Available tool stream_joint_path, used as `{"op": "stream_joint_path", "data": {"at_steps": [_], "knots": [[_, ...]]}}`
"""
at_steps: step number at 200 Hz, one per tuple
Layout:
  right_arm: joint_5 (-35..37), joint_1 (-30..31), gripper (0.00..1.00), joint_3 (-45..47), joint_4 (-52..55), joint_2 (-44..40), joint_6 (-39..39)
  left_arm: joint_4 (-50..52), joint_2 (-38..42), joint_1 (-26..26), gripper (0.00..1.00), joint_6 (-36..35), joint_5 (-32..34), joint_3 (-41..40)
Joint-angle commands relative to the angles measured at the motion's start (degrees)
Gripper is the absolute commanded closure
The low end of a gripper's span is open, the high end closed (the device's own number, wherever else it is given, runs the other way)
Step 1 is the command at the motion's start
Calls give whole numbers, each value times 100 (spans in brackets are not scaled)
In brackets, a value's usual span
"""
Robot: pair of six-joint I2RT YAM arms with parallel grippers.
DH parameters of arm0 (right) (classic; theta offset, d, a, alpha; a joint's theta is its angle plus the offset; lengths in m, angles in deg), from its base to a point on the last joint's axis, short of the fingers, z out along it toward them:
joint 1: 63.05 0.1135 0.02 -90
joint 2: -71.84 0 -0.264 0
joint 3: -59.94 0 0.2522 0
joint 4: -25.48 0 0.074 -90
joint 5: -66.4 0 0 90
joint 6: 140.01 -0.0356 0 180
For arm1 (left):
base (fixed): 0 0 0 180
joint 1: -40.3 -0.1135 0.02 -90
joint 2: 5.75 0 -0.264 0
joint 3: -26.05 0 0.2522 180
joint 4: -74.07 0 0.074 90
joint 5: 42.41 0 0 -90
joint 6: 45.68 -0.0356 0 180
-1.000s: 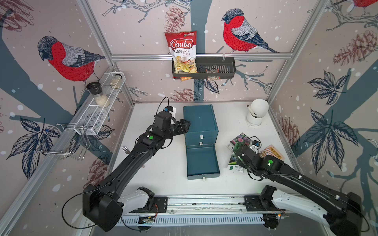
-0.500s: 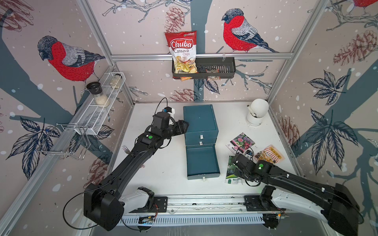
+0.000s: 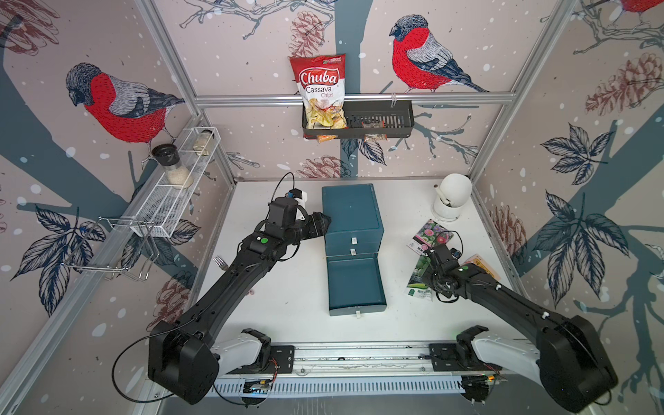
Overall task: Take the seed bags out of the drawer
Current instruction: Move the seed packet to the center of the board, then place the seed packet at the center of the board, then close the drawer in the storage box.
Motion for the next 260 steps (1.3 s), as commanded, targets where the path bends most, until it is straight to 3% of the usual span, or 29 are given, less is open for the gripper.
{"op": "stream_joint_path", "data": {"at_steps": [1, 40, 53, 64, 79, 85, 97, 119, 136, 158, 180, 202, 221, 260], "knots": [[-245, 13, 100, -75, -171, 64, 286, -24, -45, -18, 28, -158, -76, 89], [-113, 479, 98, 136, -149, -168, -1, -47, -86, -35, 28, -159, -51, 110], [-55, 452, 81, 238, -185, -197, 0, -81, -113, -35, 28, -130, -42, 123], [-14, 480, 57, 260, -164, -259, -10, -108, -137, -35, 27, -110, -45, 125], [268, 769, 44, 117, 52, -427, -114, -149, -167, -44, 27, -77, -50, 125], [492, 1005, 32, 9, 234, -517, -198, -173, -172, -39, 26, -64, -57, 125], [936, 1520, 26, -297, 680, -641, -425, -209, -195, -44, 26, -48, -54, 125], [1694, 2825, 23, -769, 1476, -806, -1109, -244, -244, -42, 26, -45, -14, 145], [2070, 4228, 22, -881, 1697, -894, -1695, -288, -288, -44, 25, -29, 59, 160], [2463, 6168, 21, -808, 1016, -784, -2003, -406, -350, -52, 24, 24, 62, 202], [2666, 7332, 21, -806, 180, -239, -1970, -623, -363, -70, 21, 68, -22, 229], [2471, 7559, 20, -833, -412, 387, -1886, -669, -443, -77, 21, 107, -55, 291], [2167, 7380, 20, -804, -1010, 885, -1656, -624, -548, -79, 23, 112, -34, 293], [1670, 6827, 20, -1111, -1209, 1498, -1155, -404, -719, -79, 32, -21, -13, 204]]}}
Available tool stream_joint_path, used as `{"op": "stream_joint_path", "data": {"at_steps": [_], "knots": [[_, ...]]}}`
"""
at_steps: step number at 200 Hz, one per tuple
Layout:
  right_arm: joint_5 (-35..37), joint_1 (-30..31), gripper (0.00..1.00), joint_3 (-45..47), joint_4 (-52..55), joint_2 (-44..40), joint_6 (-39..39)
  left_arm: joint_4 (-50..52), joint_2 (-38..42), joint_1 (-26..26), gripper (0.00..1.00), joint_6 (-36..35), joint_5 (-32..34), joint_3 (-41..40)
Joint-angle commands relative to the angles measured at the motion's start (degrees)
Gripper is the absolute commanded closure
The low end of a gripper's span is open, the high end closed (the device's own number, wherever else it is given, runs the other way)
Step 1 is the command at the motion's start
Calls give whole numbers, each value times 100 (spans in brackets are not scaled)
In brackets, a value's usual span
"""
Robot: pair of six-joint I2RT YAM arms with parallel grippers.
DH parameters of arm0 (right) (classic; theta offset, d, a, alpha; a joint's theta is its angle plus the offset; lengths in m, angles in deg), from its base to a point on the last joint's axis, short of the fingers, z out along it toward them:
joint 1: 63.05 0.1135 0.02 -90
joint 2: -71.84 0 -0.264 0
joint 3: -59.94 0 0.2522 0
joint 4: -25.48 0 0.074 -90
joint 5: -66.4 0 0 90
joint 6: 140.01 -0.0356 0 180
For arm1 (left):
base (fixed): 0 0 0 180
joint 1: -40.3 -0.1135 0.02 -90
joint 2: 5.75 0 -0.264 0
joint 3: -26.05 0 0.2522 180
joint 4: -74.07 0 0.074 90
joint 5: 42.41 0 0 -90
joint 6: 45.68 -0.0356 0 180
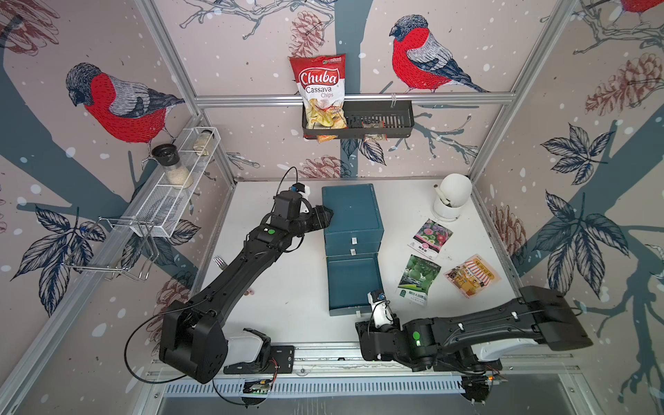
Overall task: Take the seed bags out of the drawer
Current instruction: Close the drawer in the storage box.
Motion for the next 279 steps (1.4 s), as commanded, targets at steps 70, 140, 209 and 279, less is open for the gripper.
{"op": "stream_joint_path", "data": {"at_steps": [70, 140, 209, 279], "knots": [[-602, -809, 21, -304, -1015, 641, 957, 437, 35, -11, 36, -385, 293, -148], [-410, -1077, 22, -1070, -1082, 1409, 1508, 475, 163, -11, 37, -453, 235, -362], [42, -1250, 21, -1170, -1494, 1609, 1689, 555, 290, -7, 37, -567, 259, -642], [433, -1574, 21, -671, -2664, 1636, 1773, 599, 337, -11, 38, -693, 250, -693]]}}
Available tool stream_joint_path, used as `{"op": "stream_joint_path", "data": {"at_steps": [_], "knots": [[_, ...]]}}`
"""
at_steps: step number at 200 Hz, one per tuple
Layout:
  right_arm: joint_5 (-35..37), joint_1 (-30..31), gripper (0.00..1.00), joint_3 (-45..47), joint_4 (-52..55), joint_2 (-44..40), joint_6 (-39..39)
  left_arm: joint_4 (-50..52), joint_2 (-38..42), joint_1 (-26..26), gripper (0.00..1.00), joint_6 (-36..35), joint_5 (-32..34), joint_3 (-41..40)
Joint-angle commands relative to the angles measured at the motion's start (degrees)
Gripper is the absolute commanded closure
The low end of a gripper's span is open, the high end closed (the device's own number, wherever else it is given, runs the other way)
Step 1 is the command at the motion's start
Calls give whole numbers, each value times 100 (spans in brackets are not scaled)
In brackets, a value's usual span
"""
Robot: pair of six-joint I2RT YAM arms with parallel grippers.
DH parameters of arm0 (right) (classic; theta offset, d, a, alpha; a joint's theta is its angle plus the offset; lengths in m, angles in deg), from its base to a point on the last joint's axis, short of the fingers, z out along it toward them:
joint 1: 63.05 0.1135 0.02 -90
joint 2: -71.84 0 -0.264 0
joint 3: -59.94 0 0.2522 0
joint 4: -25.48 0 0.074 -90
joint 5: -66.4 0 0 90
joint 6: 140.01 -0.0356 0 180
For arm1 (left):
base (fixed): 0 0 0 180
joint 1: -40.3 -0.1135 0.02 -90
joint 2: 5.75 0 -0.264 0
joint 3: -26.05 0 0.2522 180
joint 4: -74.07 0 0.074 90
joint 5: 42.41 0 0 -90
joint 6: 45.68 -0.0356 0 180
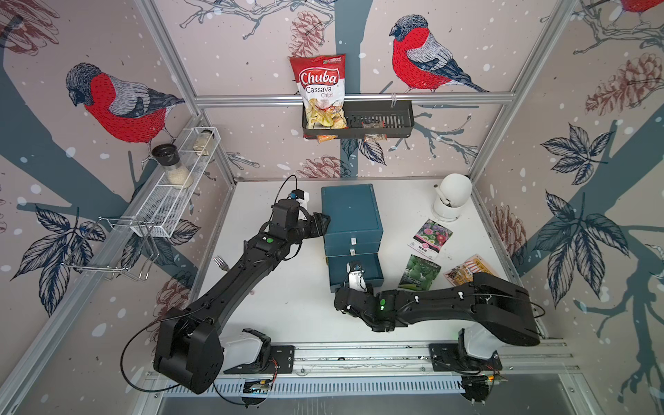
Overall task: Take the seed bags out of the drawer
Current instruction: Close the drawer in the storage box.
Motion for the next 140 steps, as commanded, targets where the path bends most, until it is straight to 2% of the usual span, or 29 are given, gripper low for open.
{"op": "stream_joint_path", "data": {"at_steps": [1, 37, 63, 140], "knots": [[365, -20, 21, 166, -839, 17, 174, 921, -18, -11, 38, -268, 107, -56], [853, -118, 18, 264, -1550, 315, 361, 955, 2, -11, 39, -347, 119, -67], [1110, -160, 18, 242, -2075, 608, 766, 971, 19, -11, 39, -375, 91, -75], [857, -607, 17, 303, -3450, 1063, 1983, 959, 111, -11, 40, -448, 74, -273]]}}
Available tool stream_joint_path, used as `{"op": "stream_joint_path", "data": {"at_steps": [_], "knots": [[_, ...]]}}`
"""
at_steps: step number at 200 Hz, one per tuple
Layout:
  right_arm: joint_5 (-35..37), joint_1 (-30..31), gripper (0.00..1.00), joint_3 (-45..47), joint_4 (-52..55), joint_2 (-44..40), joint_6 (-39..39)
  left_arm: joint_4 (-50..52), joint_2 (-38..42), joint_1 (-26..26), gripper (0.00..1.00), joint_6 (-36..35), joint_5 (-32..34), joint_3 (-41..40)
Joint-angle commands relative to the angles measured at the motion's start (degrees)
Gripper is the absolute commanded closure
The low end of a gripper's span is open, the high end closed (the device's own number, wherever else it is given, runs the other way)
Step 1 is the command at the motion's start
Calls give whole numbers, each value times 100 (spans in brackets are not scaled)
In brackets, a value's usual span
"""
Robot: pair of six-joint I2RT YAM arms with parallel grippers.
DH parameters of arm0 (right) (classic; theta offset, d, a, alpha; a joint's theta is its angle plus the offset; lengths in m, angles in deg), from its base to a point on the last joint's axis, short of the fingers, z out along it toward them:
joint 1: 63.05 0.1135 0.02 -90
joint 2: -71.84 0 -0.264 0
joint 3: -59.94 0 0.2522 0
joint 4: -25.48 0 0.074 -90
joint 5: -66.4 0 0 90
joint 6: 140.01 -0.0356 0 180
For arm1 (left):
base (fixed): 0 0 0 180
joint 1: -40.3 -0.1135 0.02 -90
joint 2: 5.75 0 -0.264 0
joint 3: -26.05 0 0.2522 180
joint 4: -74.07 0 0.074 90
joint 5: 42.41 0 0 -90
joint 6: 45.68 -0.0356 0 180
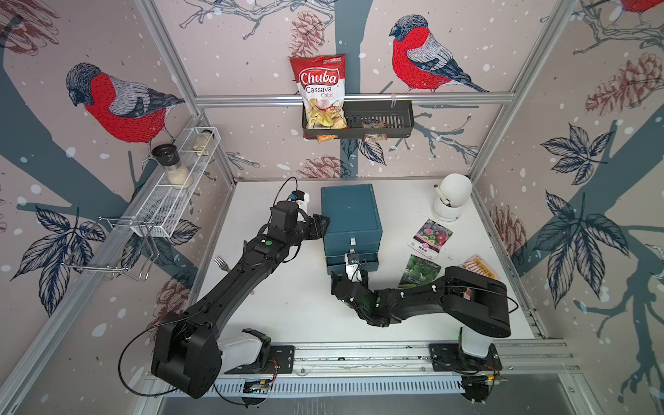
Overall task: Take the seed bags out of the drawer
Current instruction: Close the drawer in the storage box.
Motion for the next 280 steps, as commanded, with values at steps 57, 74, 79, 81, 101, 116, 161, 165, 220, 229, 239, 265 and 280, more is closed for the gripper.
{"op": "stream_joint_path", "data": {"at_steps": [57, 74, 79, 81, 101, 116, 161, 165, 220, 229, 239, 265, 280], "knots": [[9, -137, 17, -230, -693, 440, 746, 1018, 56, -6, 40, -248, 15, -159], [0, -183, 18, -285, -695, 496, 741, 1016, 54, -11, 40, -263, 7, -186], [0, -190, 18, -294, -708, 510, 741, 1014, 59, -10, 40, -265, -1, -194], [0, -197, 18, -300, -712, 519, 744, 1011, 65, -11, 40, -265, -2, -195], [9, -258, 17, -374, -730, 593, 802, 1004, 106, -11, 40, -266, -19, -230], [27, -283, 18, -423, -728, 632, 824, 1018, 113, -11, 40, -294, -19, -239], [258, -76, 19, -703, 120, 531, 689, 1088, 182, -9, 40, -332, -21, -229], [374, 7, 19, -673, 180, 466, 699, 1102, 192, -5, 40, -334, -22, -215], [1336, 854, 17, -748, 2067, -1309, 274, 1305, 587, -11, 30, -30, 321, 524], [1557, 942, 13, -879, 2479, -1586, 231, 1306, 693, -11, 27, 17, 411, 777], [1815, 978, 0, -1073, 3012, -1843, 89, 1310, 792, -11, 25, 40, 504, 1059], [2395, 961, 0, -1546, 4211, -2505, -126, 1380, 990, -11, 20, 36, 732, 1776], [2721, 961, 0, -1508, 4277, -3015, -5, 1393, 1179, -11, 18, -29, 1030, 2004]]}}
